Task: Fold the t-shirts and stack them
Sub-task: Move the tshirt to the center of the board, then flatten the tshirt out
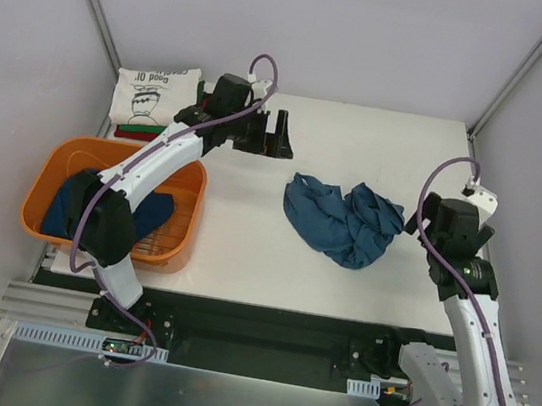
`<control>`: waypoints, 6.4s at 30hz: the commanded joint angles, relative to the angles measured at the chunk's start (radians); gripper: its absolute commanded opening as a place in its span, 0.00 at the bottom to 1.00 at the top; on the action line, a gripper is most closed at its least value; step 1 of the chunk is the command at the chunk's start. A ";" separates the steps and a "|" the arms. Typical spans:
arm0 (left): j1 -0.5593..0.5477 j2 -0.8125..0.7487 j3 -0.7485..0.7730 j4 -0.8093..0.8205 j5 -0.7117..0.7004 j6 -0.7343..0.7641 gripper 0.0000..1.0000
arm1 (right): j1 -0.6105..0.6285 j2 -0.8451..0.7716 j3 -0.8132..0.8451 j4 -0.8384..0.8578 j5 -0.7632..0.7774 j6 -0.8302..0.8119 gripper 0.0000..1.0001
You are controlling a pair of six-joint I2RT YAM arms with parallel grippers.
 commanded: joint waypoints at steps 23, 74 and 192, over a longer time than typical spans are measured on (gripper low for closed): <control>-0.031 0.566 0.390 -0.047 0.081 -0.047 0.75 | 0.198 0.687 0.389 0.013 -0.313 0.161 0.87; 0.013 -0.421 -0.007 0.173 -0.410 0.026 0.00 | 0.158 0.116 0.662 -0.159 0.223 -0.063 0.01; -0.025 -0.330 -0.168 0.004 -0.197 -0.116 0.00 | -0.643 0.350 0.259 -0.215 -0.427 0.114 0.01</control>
